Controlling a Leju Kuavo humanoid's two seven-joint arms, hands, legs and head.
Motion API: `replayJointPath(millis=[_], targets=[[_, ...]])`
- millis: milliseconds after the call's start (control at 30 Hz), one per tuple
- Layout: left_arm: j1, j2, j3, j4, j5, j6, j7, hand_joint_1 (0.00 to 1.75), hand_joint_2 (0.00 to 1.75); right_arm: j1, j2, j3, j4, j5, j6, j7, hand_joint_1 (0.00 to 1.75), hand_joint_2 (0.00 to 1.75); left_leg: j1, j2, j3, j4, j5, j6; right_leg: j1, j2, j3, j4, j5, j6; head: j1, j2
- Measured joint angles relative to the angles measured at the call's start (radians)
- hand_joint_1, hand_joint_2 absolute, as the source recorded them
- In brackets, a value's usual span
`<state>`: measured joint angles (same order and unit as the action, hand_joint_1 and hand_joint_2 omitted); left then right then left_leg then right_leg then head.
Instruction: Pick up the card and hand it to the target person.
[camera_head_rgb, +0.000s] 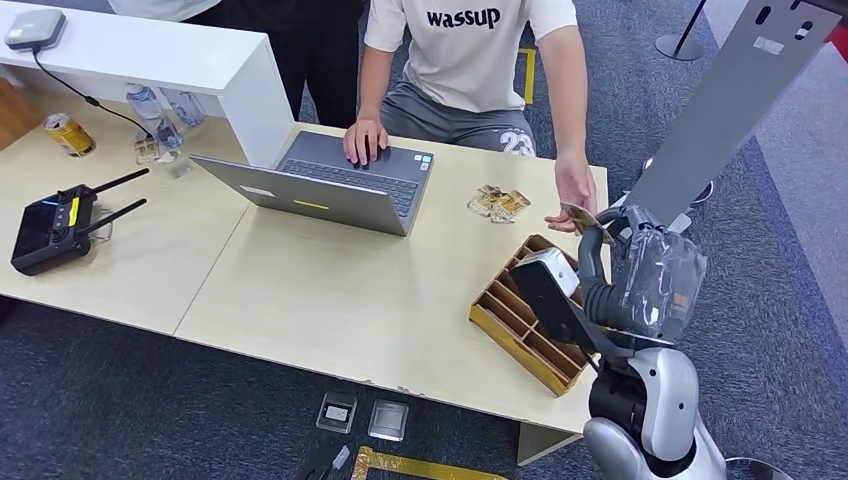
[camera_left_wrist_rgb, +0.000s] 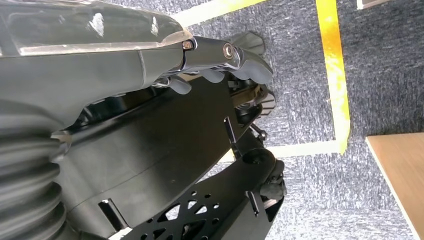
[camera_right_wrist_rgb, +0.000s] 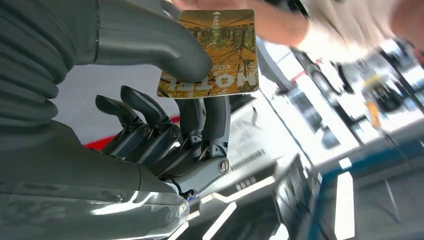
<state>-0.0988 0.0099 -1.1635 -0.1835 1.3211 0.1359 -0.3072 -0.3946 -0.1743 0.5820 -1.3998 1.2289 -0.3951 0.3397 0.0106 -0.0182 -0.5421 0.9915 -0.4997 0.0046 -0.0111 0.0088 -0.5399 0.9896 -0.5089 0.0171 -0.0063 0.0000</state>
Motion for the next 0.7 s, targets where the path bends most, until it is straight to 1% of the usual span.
replayJointPath(millis=[200, 267, 433, 700], targets=[[-0.002, -0.003, -0.001, 0.0, -0.014, 0.001, 0.009, 0.0, 1.75, -0.063, 0.019, 0.011, 0.175, 0.097, -0.233, -0.061, 1.75, 1.75, 0.0, 0.0, 0.0, 0.0, 0.0, 0.0, 0.0, -0.001, 0.0, 0.0, 0.0, 0.0, 0.0, 0.0], [-0.003, -0.003, -0.003, 0.0, -0.016, 0.001, 0.01, 0.0, 1.75, -0.08, 0.025, 0.013, 0.235, 0.14, -0.277, -0.068, 1.75, 1.75, 0.0, -0.001, 0.0, 0.0, 0.0, 0.0, 0.0, -0.001, 0.0, 0.0, 0.0, 0.0, 0.0, 0.0], [-0.004, -0.003, -0.008, 0.0, -0.028, 0.001, 0.011, 0.0, 1.75, -0.093, 0.032, 0.008, 0.303, 0.248, -0.293, -0.099, 1.75, 1.75, 0.0, -0.001, -0.001, 0.0, 0.0, 0.0, 0.0, -0.001, -0.001, 0.0, 0.0, 0.0, 0.0, 0.0], [-0.004, -0.003, -0.015, 0.0, -0.032, 0.001, 0.01, 0.0, 1.75, -0.101, 0.052, -0.01, 0.377, 0.258, -0.296, -0.141, 1.75, 1.75, 0.0, -0.001, -0.001, 0.0, 0.0, 0.0, 0.0, -0.001, 0.0, 0.0, 0.0, 0.0, 0.0, 0.0]])
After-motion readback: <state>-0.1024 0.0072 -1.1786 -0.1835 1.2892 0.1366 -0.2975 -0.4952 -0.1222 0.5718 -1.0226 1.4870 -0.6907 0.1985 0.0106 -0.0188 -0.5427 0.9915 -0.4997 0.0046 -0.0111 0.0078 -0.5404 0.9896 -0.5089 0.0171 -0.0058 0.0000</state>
